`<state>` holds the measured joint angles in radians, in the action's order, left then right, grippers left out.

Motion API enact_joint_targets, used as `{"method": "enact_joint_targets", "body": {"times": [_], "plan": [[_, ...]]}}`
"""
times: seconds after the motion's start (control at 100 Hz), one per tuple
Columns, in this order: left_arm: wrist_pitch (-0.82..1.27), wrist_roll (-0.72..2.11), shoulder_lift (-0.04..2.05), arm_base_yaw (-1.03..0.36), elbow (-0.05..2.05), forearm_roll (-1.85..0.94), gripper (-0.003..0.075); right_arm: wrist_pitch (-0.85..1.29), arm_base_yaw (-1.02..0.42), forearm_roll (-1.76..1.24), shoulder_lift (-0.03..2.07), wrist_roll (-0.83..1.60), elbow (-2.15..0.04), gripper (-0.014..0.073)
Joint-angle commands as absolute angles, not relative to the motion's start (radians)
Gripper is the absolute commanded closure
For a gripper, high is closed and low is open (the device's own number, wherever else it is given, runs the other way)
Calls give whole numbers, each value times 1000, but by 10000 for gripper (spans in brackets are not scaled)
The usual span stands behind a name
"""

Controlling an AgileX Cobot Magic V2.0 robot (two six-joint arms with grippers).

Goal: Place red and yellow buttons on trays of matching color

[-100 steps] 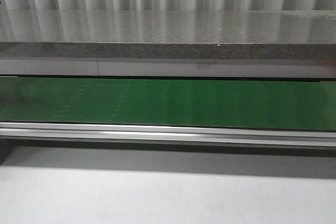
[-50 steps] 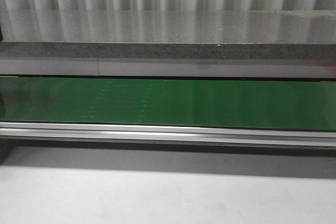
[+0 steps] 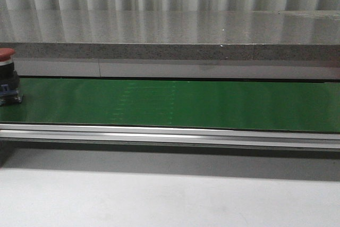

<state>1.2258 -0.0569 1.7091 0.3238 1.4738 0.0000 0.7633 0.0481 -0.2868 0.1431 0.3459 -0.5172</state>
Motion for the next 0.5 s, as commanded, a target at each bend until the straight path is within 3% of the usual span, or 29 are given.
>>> {"method": "enact_joint_targets", "body": {"times": [0.0, 0.49], "plan": [[1264, -86, 1697, 367, 1465, 19, 104, 694, 46, -294, 154, 351, -539, 659], [1014, -86, 1886, 396, 1451, 0, 104, 694, 46, -295, 154, 351, -539, 659]]}}
